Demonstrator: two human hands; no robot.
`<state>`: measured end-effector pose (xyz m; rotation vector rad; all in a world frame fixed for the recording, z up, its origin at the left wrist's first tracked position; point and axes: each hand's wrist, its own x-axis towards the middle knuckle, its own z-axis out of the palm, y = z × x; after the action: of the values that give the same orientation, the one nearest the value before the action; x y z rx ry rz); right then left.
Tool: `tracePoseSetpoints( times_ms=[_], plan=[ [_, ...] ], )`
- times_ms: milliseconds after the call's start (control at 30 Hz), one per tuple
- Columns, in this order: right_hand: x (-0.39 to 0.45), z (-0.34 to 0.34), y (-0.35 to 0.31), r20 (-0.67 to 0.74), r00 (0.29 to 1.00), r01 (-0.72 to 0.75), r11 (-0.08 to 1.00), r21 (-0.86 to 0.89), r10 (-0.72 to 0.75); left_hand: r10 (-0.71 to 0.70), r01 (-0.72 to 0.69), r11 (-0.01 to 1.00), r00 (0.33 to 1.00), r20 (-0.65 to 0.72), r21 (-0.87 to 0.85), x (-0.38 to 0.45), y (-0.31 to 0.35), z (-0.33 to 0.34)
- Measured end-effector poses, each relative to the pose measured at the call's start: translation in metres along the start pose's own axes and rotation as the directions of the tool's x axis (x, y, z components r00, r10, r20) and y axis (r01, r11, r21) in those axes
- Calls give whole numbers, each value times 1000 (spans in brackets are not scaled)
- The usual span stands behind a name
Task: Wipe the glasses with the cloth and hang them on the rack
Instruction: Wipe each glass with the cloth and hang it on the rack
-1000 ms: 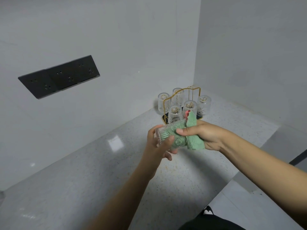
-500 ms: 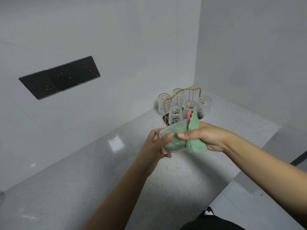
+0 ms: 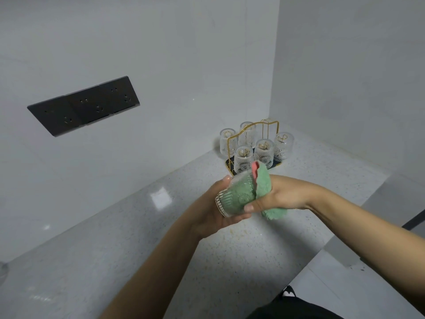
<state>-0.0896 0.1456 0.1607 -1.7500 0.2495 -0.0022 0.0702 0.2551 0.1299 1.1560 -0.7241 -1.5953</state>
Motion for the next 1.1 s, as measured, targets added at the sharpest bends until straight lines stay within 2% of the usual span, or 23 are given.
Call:
tracePoseSetpoints(
  times_ms=[33, 100, 200, 267, 333, 467, 600, 700, 800, 900, 1000, 1033, 1100],
  plan=[
    [1, 0, 0, 4, 1000, -1, 999, -52, 1, -45, 45, 998, 999, 12, -33, 0, 0, -3],
    [0, -1, -2, -59, 998, -5, 999, 46, 8, -42, 41, 999, 999, 22, 31, 1, -6, -5],
    [-1, -6, 0, -172, 983, 2, 938, 346, 62, 141, -133, 983, 988, -59, 126, 3, -17, -3],
    [0, -7, 2, -164, 982, -11, 903, 430, 90, 194, -181, 976, 974, -115, 118, 3, -15, -2],
    [1, -5, 3, -105, 993, -18, 921, 388, 63, 146, -139, 986, 987, -69, 92, 4, -11, -1],
    [0, -6, 3, 30, 1000, -7, 997, 75, 5, -32, 34, 998, 998, 48, -50, 4, -6, -5],
    [-7, -20, -2, -6, 998, -55, 988, 145, 57, -110, 117, 991, 989, 98, -71, 6, -16, -7],
    [-9, -27, -3, -21, 999, -45, 992, 118, 48, -97, 88, 995, 973, 208, 56, 4, -15, -7],
    [-7, -24, 0, 50, 997, -57, 995, 79, 53, -104, 52, 976, 964, 244, 213, 7, -6, -2],
    [0, -16, 2, 97, 995, -47, 996, 76, 40, -64, 7, 981, 956, 285, 196, 10, -3, 3],
    [1, -11, -2, 11, 999, -32, 997, 65, 31, -81, 61, 996, 938, 337, 70, 13, -9, 7],
    [2, -11, -3, -62, 998, -8, 997, 83, 14, -76, 70, 997, 934, 349, 32, 15, -11, 5],
    [3, -12, -1, -256, 966, 69, 985, 160, -27, -55, 63, 998, 957, 284, -16, 17, -13, -1]
  ],
)
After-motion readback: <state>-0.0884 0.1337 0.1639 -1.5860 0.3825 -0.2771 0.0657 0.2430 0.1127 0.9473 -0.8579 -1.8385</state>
